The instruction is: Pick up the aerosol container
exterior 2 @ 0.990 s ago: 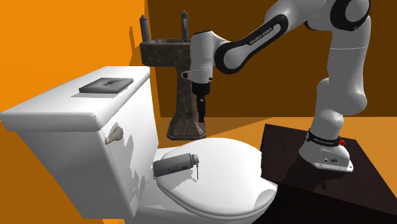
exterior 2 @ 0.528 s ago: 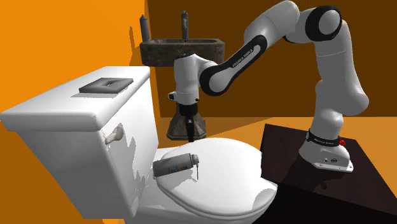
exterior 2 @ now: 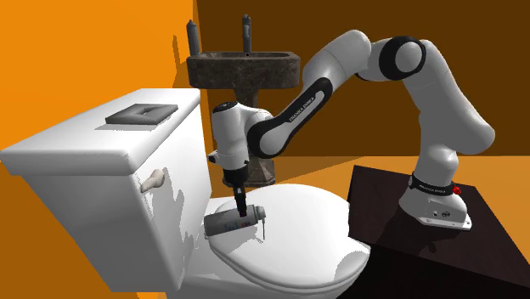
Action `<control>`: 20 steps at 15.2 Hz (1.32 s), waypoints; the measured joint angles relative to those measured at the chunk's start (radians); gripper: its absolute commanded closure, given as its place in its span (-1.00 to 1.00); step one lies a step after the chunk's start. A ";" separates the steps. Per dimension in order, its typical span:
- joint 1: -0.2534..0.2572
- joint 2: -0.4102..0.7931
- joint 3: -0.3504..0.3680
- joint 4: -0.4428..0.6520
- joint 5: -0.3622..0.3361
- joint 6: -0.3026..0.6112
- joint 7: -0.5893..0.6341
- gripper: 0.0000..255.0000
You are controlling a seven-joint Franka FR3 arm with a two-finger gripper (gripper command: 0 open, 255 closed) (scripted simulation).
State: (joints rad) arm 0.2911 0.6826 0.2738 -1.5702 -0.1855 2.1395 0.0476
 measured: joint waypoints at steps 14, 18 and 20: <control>0.015 0.075 -0.013 0.021 -0.017 0.051 0.008 1.00; 0.015 0.075 -0.012 0.020 -0.017 0.053 0.008 1.00; 0.014 0.069 -0.011 0.022 -0.015 0.043 0.007 1.00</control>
State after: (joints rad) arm 0.3051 0.7513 0.2631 -1.5481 -0.2007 2.1827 0.0547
